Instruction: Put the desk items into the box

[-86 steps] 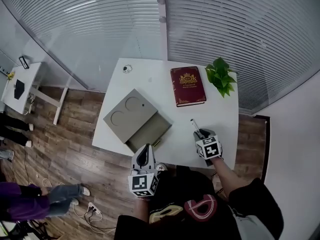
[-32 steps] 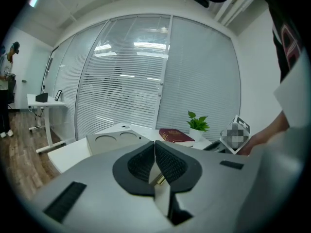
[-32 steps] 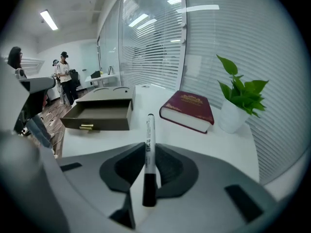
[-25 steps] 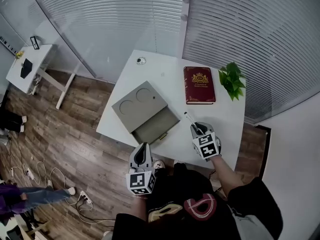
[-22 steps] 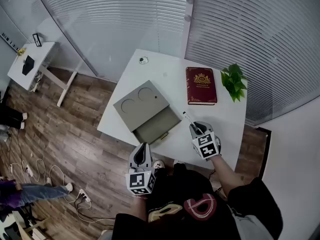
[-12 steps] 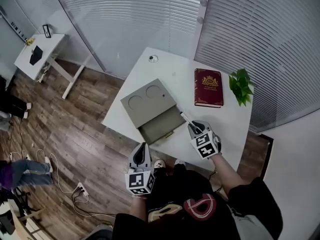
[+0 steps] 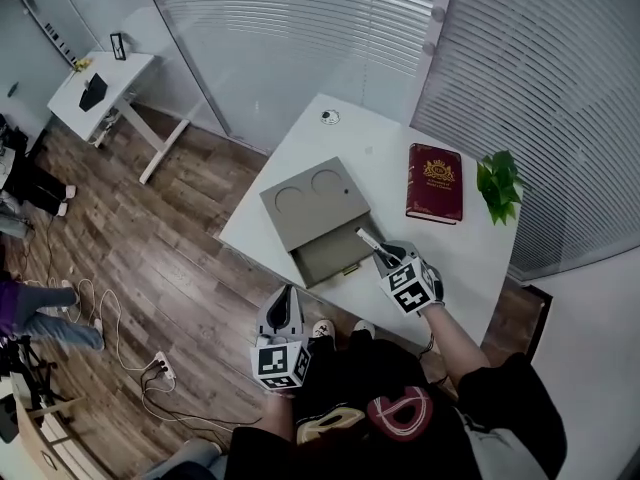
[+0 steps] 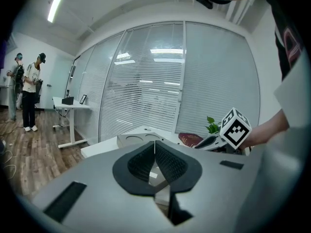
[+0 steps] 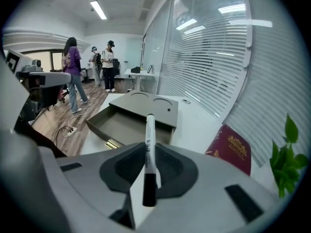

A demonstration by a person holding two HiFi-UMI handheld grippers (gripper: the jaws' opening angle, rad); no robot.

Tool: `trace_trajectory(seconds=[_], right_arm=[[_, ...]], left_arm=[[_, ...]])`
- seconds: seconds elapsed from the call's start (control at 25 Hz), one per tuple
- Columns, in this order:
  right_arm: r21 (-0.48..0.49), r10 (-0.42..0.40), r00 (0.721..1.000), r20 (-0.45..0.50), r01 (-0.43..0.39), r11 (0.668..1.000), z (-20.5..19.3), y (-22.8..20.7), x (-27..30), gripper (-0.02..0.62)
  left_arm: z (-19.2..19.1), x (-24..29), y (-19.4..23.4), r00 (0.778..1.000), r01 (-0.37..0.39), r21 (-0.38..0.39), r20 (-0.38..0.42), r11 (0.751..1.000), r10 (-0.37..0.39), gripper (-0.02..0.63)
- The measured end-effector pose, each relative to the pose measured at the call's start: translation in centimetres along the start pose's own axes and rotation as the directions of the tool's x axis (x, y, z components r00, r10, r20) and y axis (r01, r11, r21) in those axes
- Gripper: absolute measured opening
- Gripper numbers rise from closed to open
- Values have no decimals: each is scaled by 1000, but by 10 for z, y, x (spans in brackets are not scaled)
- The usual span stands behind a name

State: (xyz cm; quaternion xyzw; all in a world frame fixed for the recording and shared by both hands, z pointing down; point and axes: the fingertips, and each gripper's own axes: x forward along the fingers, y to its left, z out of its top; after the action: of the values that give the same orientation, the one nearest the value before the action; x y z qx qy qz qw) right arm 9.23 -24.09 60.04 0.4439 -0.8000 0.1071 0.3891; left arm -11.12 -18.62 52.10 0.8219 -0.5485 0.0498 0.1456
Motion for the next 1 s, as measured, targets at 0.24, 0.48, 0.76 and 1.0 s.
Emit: trace_trajectory(seconds=[0.24,0.48,0.76,1.0], right_arm=[[-79,70,997,-22,-71,994,14,13,12,74],[-181,130,989,-70,-141,973,23,24,24,74],[-279,184,974,-134,-215,936,27,33,39,74],[-316,221,960,-173,-266,910,27,43,50,74]], left_arm=[[0,-5,12,999,-39,-16,3,999,39,21],[1,-8,20,998,-70,-25,9,997,70,20],[-4,-7,28,995,-101,-45,-2,994,101,21],[-6,-12,38,991,-136,-61,-12,989,135,21]])
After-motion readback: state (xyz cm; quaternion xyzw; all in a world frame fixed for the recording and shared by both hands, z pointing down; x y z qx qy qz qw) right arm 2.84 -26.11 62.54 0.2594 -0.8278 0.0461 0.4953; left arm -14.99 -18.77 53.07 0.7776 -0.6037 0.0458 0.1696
